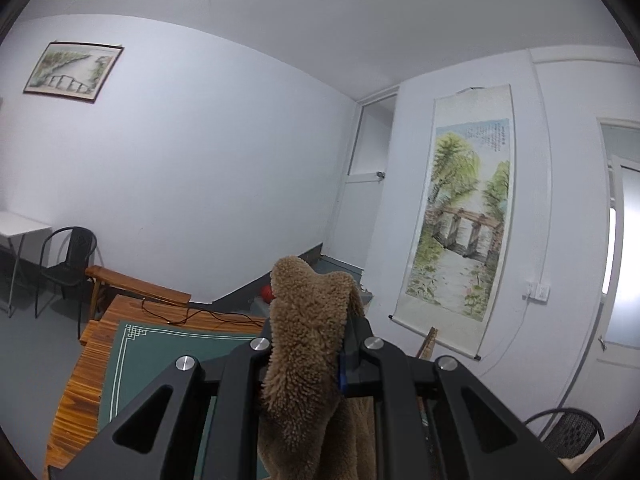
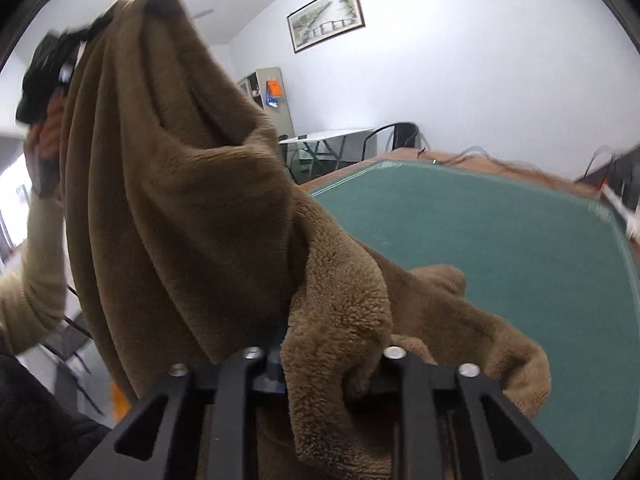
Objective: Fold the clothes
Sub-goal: 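Raise the sweatshirt high with both grippers to shake it open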
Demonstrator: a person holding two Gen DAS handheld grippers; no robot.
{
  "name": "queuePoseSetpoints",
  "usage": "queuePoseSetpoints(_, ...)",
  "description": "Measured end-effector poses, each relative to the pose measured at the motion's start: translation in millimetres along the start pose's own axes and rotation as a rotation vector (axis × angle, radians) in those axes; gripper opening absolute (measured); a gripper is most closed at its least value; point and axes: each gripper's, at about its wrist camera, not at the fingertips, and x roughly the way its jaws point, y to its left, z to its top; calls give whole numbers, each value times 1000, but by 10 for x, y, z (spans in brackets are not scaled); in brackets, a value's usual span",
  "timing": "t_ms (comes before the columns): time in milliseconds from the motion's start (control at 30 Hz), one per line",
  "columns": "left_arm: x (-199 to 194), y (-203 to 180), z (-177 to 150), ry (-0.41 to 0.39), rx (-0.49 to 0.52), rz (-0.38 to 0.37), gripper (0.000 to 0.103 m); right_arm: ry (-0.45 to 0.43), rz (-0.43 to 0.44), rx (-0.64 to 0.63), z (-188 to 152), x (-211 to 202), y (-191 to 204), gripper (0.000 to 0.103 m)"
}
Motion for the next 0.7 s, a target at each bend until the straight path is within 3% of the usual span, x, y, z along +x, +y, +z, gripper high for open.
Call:
queuePoseSetpoints(33,-14,12,11,-9,-3,6,16,-15,-46,-19,26,-12,105,18)
queuePoseSetpoints(200,-146,21,111,-63,-23,5,16,-312,-432,-60,433,-868,272,12)
queuePoseSetpoints(300,-235,-58,186,-100,-24,-13,16,-579,-648,-55,753,-1624,425,12)
queuePoseSetpoints(433,-452,-244,284,-182,-7,-55,16,-855,-792,-90,1038,-2505,896,12)
queuePoseSetpoints(700,-1041,-684,458,-374,30,-88,22,-1099,-970,-206,1431,-2978,1785,12)
